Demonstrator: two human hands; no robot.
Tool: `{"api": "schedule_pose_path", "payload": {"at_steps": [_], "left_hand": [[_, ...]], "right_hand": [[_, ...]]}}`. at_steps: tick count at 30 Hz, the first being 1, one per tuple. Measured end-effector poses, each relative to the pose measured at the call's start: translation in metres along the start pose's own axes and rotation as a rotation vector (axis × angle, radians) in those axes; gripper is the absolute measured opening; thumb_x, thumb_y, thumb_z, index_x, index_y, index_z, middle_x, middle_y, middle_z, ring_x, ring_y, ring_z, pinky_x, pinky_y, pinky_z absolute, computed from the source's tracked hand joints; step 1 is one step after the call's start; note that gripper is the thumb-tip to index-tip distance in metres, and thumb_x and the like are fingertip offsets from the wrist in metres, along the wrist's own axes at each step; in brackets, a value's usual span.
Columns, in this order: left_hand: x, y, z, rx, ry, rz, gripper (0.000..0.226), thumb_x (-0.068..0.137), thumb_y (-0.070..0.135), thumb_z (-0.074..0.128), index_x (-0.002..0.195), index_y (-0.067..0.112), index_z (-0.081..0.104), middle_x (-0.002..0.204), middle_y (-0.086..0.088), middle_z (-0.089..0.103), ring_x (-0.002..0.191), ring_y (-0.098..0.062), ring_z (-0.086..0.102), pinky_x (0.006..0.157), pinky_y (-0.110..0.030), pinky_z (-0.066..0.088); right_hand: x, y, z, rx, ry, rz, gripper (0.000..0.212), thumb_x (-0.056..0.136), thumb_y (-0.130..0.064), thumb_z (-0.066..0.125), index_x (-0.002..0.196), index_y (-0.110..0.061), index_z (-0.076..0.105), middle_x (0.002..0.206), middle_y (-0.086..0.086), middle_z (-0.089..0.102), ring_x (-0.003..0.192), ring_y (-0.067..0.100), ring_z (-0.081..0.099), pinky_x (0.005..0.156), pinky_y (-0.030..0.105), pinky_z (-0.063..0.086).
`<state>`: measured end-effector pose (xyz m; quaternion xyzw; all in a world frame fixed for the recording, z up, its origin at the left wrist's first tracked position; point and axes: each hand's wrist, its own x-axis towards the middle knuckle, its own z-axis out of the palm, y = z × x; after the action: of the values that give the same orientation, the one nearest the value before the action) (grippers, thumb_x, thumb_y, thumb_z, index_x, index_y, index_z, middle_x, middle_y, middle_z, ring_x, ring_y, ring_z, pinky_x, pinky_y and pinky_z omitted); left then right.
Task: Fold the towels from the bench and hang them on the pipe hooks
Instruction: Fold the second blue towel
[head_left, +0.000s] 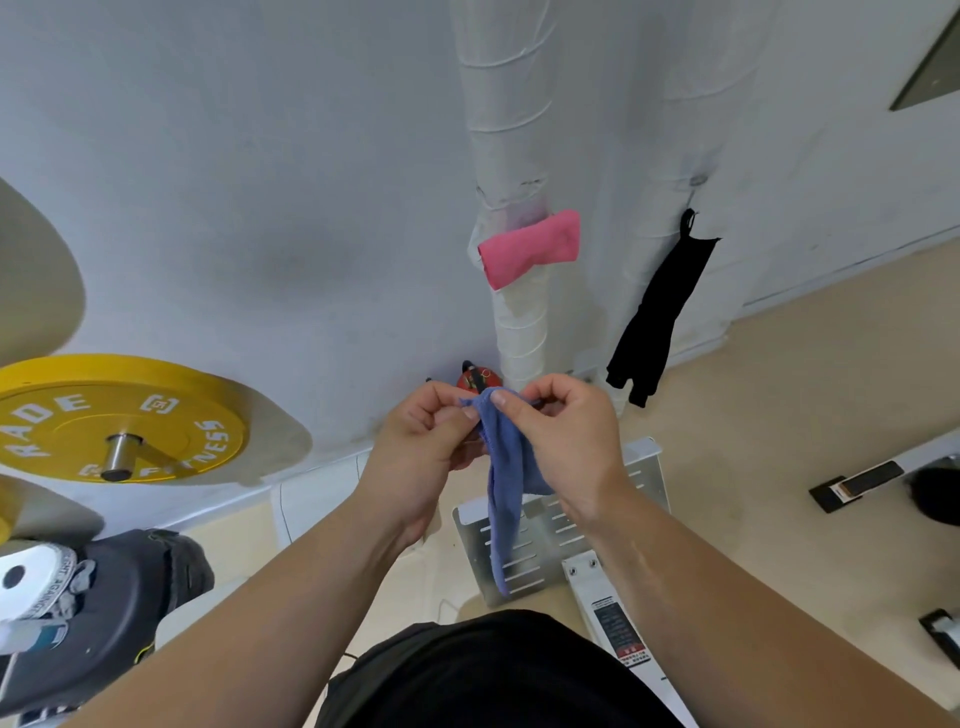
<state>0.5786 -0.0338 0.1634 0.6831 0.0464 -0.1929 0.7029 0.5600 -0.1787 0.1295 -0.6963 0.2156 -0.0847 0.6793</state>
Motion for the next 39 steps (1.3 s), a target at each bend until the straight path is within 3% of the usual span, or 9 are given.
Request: {"api": "schedule_pose_path", "payload": {"at_steps": [3,9,13,17,22,26,30,36,39], "left_hand": [[-0.002,0.002,0.006,-0.002,-0.007,0.006,0.007,0.096,0.01,0.062,0.094,0.01,0.069,0.097,-0.028,0.072,0.089,-0.034,0.062,0.092,-0.059,0.045],[-0.003,0.002,0.015,0.026,-0.006,0.006,0.014,0.099,0.011,0.059,0.095,0.01,0.072,0.104,-0.026,0.074,0.092,-0.034,0.068,0.101,-0.063,0.046],[-0.003,0.0,0.02,0.058,0.028,0.064,0.007,0.092,0.004,0.068,0.09,0.01,0.067,0.086,-0.011,0.077,0.082,-0.02,0.072,0.084,-0.044,0.058],[0.002,-0.002,0.018,0.147,0.106,0.134,0.008,0.092,0.004,0.069,0.087,0.01,0.071,0.082,-0.015,0.076,0.082,-0.024,0.072,0.086,-0.052,0.058],[0.018,0.017,-0.003,0.22,0.119,0.239,0.017,0.098,0.001,0.055,0.093,0.012,0.068,0.078,0.004,0.074,0.076,-0.01,0.067,0.077,-0.031,0.055],[0.032,0.039,-0.03,0.246,0.171,0.317,0.02,0.102,0.009,0.048,0.091,0.019,0.061,0.084,0.002,0.066,0.079,-0.01,0.06,0.075,-0.024,0.05],[0.041,0.052,-0.05,0.338,0.264,0.356,0.022,0.106,0.013,0.041,0.093,0.021,0.058,0.085,0.005,0.063,0.073,0.001,0.058,0.067,-0.013,0.049],[0.054,0.047,-0.085,0.542,0.362,0.27,0.019,0.107,0.019,0.039,0.106,0.017,0.058,0.091,0.004,0.061,0.083,-0.008,0.054,0.072,-0.026,0.045],[0.056,0.034,-0.098,0.57,0.4,0.221,0.021,0.107,0.02,0.038,0.106,0.017,0.058,0.093,0.003,0.06,0.085,-0.012,0.052,0.073,-0.029,0.044]], "right_hand": [[-0.001,0.0,-0.003,0.011,0.011,-0.028,0.023,0.079,-0.028,0.085,0.071,-0.016,0.066,0.067,0.006,0.069,0.063,0.025,0.066,0.064,0.035,0.059],[-0.005,0.004,-0.005,0.018,0.028,-0.073,0.021,0.081,-0.026,0.084,0.072,-0.019,0.067,0.067,0.0,0.066,0.062,0.012,0.058,0.061,0.027,0.051],[-0.006,0.006,-0.006,0.051,0.057,-0.064,0.021,0.082,-0.028,0.083,0.073,-0.018,0.066,0.068,0.005,0.064,0.063,0.015,0.055,0.063,0.038,0.053],[-0.003,0.01,-0.003,0.006,0.028,-0.131,0.024,0.085,-0.031,0.08,0.073,-0.016,0.064,0.071,0.0,0.062,0.062,0.012,0.055,0.063,0.03,0.048],[0.017,0.022,-0.014,-0.448,-0.157,-0.307,0.028,0.083,-0.045,0.076,0.067,-0.034,0.056,0.1,-0.009,0.043,0.088,0.008,0.051,0.083,0.015,0.04],[0.032,0.042,-0.029,-0.787,-0.374,-0.428,0.016,0.083,-0.047,0.075,0.081,-0.032,0.07,0.12,-0.009,0.046,0.114,0.016,0.039,0.103,0.031,0.036],[0.045,0.058,-0.039,-1.017,-0.517,-0.382,0.029,0.085,-0.05,0.072,0.092,-0.022,0.078,0.126,-0.004,0.053,0.122,0.022,0.043,0.105,0.034,0.034],[0.063,0.06,-0.067,-1.127,-0.593,-0.305,0.023,0.091,-0.049,0.064,0.091,-0.026,0.07,0.107,-0.004,0.059,0.106,0.02,0.054,0.09,0.035,0.045],[0.069,0.047,-0.078,-1.034,-0.495,-0.279,0.026,0.094,-0.045,0.061,0.079,-0.024,0.061,0.086,-0.004,0.064,0.085,0.022,0.06,0.077,0.039,0.049]]}}
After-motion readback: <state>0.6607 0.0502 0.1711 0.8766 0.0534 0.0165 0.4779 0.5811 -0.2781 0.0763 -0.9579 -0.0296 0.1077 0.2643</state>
